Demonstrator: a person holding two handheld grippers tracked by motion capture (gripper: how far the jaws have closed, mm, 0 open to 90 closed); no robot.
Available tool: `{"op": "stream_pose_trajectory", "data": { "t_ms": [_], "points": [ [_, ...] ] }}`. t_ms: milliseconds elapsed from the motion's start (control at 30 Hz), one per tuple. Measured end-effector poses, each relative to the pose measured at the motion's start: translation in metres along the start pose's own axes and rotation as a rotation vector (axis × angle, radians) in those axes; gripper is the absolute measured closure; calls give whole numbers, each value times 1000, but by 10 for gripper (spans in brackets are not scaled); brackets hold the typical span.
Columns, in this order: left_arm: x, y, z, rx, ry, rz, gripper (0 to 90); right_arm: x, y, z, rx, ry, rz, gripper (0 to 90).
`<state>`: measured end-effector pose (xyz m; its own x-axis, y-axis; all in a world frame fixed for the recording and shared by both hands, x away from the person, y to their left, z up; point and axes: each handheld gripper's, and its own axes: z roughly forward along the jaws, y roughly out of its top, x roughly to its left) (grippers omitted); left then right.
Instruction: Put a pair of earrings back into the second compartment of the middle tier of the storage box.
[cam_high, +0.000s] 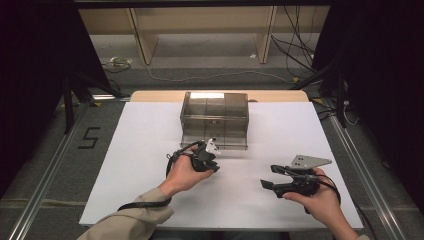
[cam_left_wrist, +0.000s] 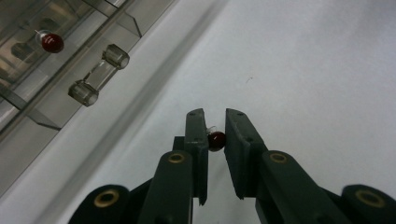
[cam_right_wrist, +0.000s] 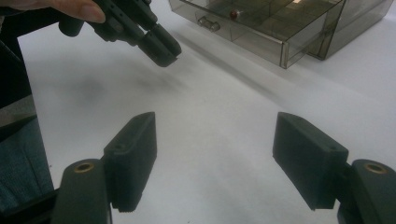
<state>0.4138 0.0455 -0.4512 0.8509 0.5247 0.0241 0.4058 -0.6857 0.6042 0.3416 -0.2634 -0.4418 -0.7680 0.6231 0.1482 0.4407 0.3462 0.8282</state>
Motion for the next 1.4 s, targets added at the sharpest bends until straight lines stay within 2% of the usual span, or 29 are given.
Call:
{"op": "stream_pose_trajectory", "data": {
  "t_ms": [633, 1400],
  "points": [
    [5, 7, -8, -19, 19, 11, 791, 0, 0, 0, 2, -1, -1, 311],
    [10, 16, -13, -45, 43, 2, 791, 0, 0, 0, 2, -2, -1, 311]
  ]
}}
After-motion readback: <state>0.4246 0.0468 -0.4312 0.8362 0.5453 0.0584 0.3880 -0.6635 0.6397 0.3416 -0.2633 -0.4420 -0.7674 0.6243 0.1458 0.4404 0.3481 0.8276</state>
